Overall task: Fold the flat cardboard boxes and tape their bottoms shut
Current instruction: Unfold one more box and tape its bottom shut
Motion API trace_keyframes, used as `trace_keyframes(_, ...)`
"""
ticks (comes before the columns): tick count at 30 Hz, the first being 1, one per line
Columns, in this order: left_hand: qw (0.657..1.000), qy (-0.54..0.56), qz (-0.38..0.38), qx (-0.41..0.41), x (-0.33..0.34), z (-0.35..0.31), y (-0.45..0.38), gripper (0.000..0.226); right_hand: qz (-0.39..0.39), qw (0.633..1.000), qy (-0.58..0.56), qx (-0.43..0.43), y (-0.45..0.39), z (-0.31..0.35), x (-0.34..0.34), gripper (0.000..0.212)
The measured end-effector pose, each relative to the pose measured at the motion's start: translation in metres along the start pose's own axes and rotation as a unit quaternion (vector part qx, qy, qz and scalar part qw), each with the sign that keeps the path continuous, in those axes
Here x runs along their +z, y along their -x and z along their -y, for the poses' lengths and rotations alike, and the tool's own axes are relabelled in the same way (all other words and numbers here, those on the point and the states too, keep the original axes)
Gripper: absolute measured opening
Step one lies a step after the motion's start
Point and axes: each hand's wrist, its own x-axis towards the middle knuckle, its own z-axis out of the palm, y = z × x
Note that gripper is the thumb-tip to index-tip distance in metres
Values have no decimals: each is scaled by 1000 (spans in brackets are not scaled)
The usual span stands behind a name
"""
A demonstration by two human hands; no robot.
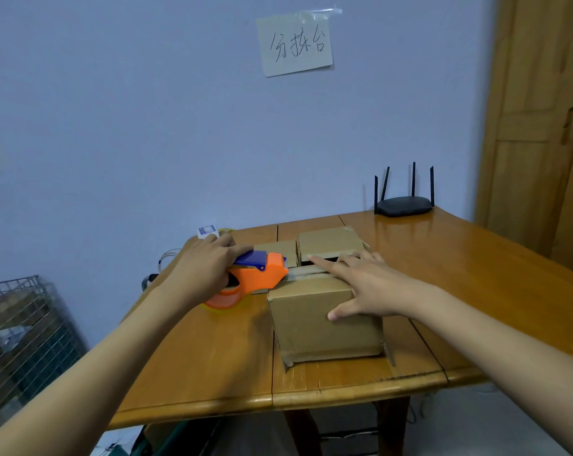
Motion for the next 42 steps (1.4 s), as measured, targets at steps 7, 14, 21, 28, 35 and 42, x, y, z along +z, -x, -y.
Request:
trace_keyframes(7,1000,6,-8,-16,-4,-22,-2,57,-1,1000,22,3,9,-10,6,95)
trace_keyframes(14,1000,7,-21,-6,-3,-23,-1,54,7,998,57,-15,7,-7,3,92)
trace_keyframes(21,1000,-4,0,-5,-5,-22,-3,58,29,995,90,-37,10,14,1,95)
trace_keyframes(28,1000,-2,6,-5,-5,-23,-1,58,3,997,69,17,21,14,4,104)
trace_keyframes(35,1000,3,13,-6,-5,-24,-2,59,-1,992,91,82,26,20,2,111)
trace_keyframes(42,1000,-3,17,-6,-4,-25,-4,59,6,994,78,82,23,15,4,108)
